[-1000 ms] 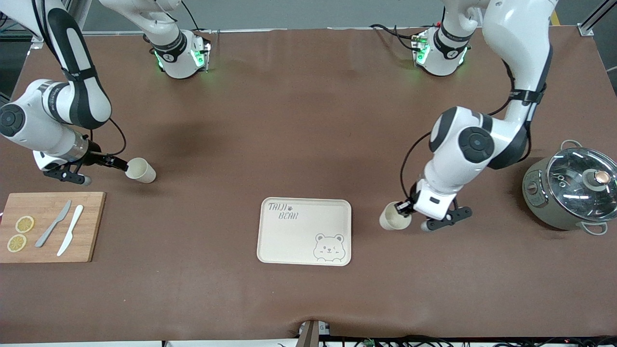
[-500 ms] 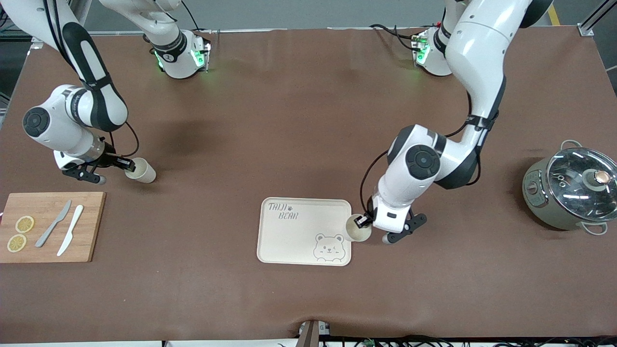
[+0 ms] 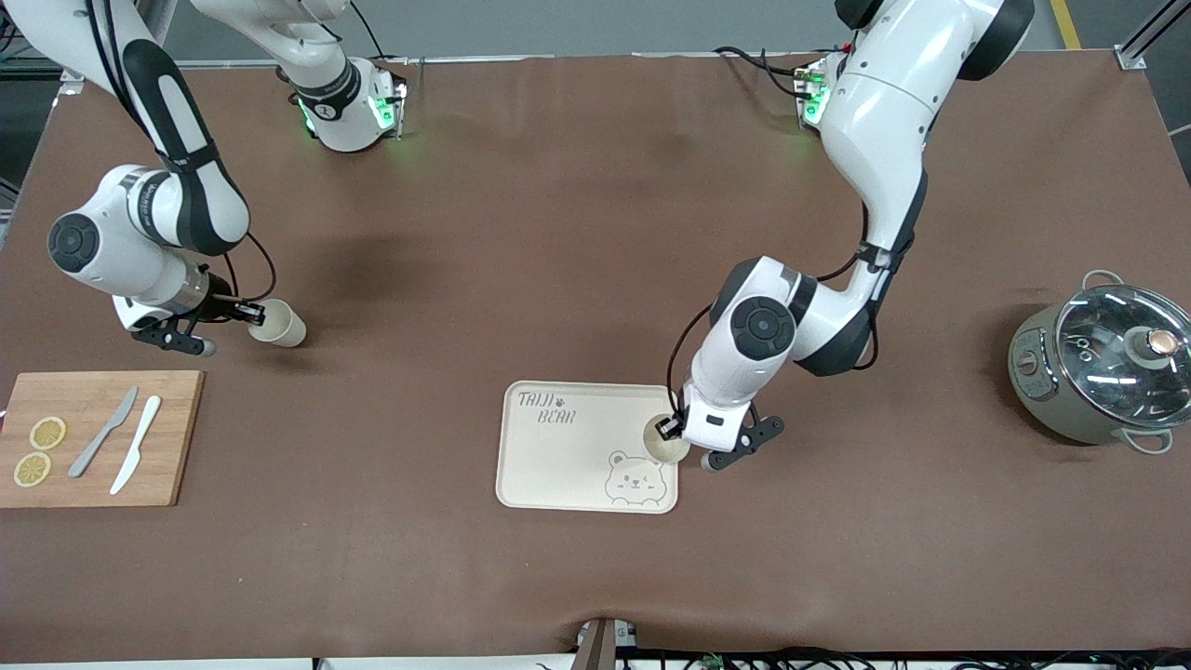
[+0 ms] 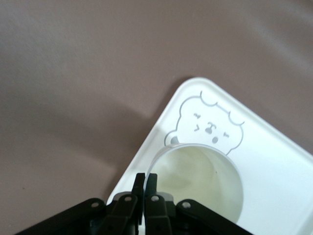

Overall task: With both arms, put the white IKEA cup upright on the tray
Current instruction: 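Carry the cup onto the tray while the right gripper grasps the other cup, then open the left gripper on the tray while the right gripper lifts its cup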

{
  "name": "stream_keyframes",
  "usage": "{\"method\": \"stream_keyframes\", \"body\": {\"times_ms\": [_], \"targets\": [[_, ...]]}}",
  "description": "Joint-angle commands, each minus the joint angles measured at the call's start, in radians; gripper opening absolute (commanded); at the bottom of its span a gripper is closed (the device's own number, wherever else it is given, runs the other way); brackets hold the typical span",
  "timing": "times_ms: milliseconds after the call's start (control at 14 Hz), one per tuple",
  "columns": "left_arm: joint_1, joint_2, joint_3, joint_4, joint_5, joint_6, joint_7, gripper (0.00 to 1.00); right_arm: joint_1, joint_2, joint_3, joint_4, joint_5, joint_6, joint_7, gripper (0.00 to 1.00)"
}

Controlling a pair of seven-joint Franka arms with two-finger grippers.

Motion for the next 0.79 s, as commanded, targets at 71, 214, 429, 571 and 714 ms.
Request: {"method": "stream_keyframes", "body": {"times_ms": [71, 214, 429, 571, 714], "targets": [[-0.047, 0.021, 0.020, 0.025, 0.022, -0.014, -0.057, 0.00, 0.015, -0.009, -0.002, 0.249, 0.032, -0.294, 0.000, 0.00], [-0.053, 0.021, 0.020, 0.022, 0.022, -0.018, -0.064, 0.00, 0.055, 0.009, -0.002, 0.328, 0.034, -0.340, 0.067, 0.00], [-0.057, 0.033, 0.020, 0.014, 0.022, -0.020, -0.080, 0.00, 0.153, 0.047, -0.002, 0.427, 0.039, -0.363, 0.249, 0.00], [-0.057, 0.042, 0.020, 0.016, 0.022, -0.020, -0.105, 0.30, 0.197, 0.099, -0.002, 0.519, 0.115, -0.414, 0.335, 0.00], [-0.055, 0.034, 0.020, 0.017, 0.022, -0.021, -0.105, 0.73, 0.242, 0.153, -0.002, 0.614, 0.178, -0.457, 0.435, 0.00]]}}
